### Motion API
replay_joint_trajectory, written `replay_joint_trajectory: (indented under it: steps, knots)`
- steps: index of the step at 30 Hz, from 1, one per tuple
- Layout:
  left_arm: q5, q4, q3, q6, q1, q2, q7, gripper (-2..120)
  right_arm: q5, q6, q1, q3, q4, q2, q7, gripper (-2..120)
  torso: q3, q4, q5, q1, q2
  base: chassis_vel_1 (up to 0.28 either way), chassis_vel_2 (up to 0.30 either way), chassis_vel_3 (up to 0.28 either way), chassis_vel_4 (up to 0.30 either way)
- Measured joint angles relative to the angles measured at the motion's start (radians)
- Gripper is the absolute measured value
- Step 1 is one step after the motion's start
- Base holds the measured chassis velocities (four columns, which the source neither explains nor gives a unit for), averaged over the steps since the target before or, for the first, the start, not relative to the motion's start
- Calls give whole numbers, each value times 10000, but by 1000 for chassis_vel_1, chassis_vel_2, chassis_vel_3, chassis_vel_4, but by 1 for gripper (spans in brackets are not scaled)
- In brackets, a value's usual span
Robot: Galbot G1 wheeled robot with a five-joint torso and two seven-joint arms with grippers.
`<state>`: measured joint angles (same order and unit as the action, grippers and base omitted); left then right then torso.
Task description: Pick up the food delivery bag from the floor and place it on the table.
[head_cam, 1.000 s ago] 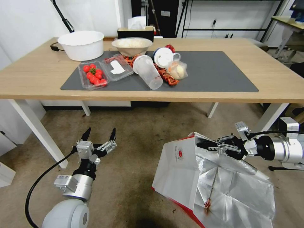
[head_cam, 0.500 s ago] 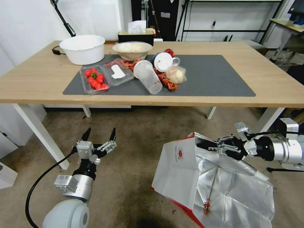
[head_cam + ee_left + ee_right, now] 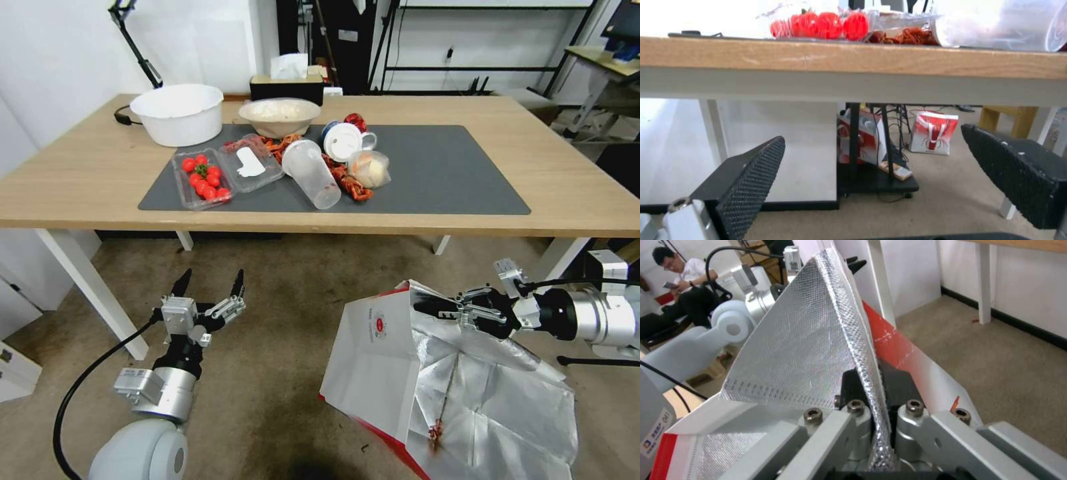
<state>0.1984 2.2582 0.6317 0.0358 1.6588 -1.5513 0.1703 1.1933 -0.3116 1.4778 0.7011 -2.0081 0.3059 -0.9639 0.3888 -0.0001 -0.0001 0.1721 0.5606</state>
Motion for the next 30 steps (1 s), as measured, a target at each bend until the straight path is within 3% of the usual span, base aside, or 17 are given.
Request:
replay_joint_trajectory:
  steps: [30]
  knots:
    - [0, 66, 16, -22, 52, -15, -4, 99, -2, 0, 12, 56, -5, -51, -92, 0, 568, 0, 2, 362, 933, 0, 0, 0, 0]
